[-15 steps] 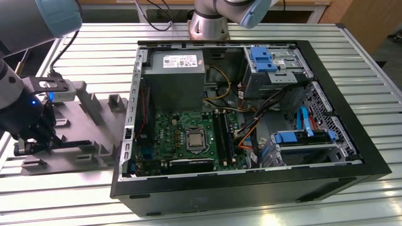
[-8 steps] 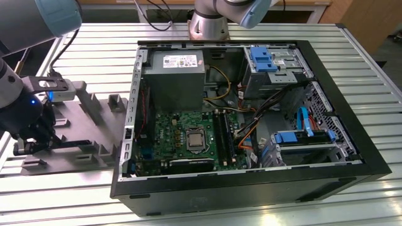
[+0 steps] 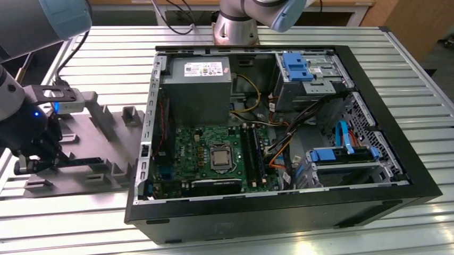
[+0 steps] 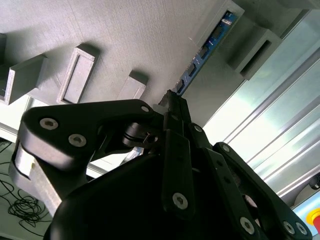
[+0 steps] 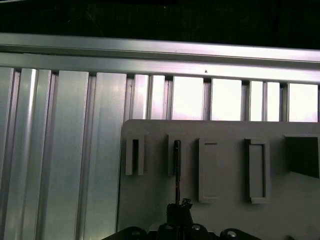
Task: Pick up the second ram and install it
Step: 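Pick up the second ram and move it above second insertion slot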
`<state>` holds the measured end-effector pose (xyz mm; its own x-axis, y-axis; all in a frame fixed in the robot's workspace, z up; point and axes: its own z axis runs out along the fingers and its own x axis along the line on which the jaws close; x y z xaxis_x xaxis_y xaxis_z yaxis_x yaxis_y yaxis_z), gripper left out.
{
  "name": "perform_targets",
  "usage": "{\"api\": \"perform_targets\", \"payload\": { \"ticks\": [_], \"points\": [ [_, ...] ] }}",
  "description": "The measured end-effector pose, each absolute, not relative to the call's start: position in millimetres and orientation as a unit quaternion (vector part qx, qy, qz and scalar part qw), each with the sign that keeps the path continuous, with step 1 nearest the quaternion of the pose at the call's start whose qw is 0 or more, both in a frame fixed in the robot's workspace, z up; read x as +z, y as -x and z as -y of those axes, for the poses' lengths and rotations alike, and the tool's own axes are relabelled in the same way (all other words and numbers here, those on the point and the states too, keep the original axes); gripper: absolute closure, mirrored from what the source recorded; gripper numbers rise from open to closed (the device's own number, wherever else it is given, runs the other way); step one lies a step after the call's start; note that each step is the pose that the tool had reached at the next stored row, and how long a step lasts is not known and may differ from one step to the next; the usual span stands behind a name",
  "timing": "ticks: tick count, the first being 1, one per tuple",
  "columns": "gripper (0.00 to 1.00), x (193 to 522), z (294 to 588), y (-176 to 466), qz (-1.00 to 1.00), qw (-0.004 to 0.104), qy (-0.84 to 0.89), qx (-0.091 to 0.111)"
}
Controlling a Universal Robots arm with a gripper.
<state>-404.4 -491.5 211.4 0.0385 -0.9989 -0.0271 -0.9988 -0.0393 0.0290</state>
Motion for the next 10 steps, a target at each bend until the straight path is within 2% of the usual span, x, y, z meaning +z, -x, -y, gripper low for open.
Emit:
{"api": "perform_targets", "payload": {
  "ticks": [10],
  "points": [
    [0.88,214.1,491.6,404.4,0.693,0.001,-0.721,-0.02]
  ]
}}
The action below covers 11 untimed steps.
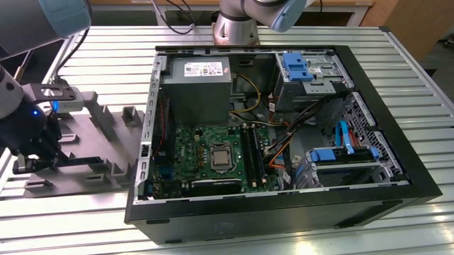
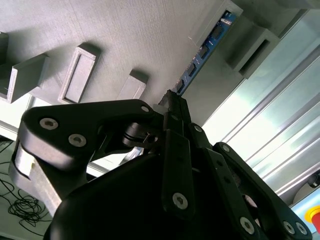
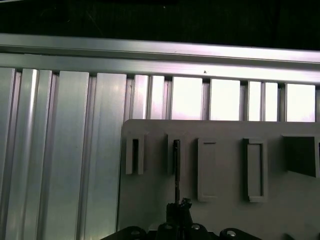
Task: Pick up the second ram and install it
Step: 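Pick up the second ram and move it above second insertion slot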
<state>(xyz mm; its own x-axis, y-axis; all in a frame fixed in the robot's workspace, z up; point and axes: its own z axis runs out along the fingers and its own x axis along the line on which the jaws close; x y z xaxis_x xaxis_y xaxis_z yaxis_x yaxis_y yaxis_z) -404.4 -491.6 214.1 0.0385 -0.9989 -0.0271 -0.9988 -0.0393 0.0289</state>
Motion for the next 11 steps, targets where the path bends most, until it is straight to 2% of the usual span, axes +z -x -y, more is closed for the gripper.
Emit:
{"api": "perform_targets", "payload": {
  "ticks": [11],
  "points": [
    [0.88,217.2,491.6,404.4,0.693,0.001,-0.721,-0.02]
  ]
}}
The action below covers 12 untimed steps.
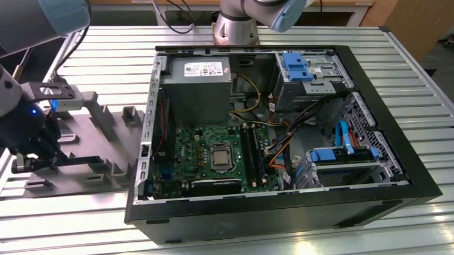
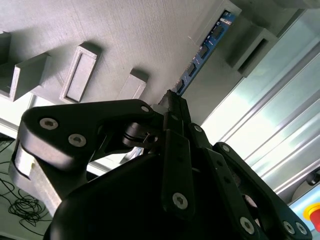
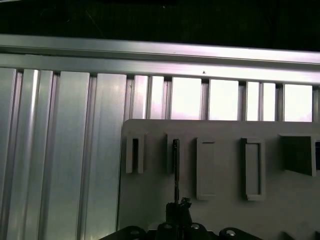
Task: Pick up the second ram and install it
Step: 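Pick up the second ram and move it above second insertion slot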
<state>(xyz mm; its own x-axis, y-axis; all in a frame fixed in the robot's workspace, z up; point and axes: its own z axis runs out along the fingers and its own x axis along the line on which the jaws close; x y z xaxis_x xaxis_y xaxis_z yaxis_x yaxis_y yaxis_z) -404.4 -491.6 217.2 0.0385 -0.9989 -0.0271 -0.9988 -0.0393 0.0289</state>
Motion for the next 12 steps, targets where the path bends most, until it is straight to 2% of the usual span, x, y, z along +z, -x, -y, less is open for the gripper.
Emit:
{"api": "perform_targets", "payload": {
  "ticks": [12],
  "points": [
    [0.88,221.4,491.6,404.4,0.693,0.001,-0.721,-0.02]
  ]
}}
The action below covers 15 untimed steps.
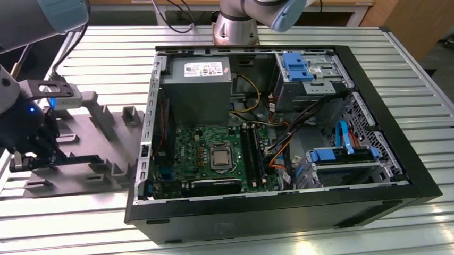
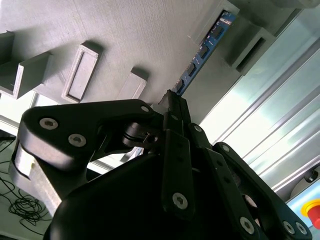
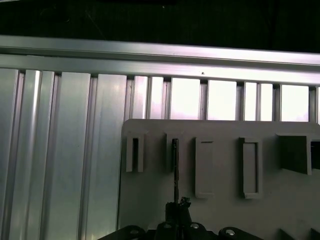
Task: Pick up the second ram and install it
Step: 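Pick up the second ram and move it above second insertion slot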
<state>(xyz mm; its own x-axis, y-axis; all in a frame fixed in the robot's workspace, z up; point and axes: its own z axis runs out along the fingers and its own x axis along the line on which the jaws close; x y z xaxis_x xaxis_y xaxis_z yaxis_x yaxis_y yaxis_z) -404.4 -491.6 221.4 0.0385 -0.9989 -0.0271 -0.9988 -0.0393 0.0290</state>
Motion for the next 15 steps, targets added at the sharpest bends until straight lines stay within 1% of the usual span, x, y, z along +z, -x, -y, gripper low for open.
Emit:
{"api": "perform_targets", "payload": {
  "ticks": [15],
  "points": [
    [0.88,225.4,491.5,404.4,0.693,0.001,-0.721,-0.02]
  ]
}}
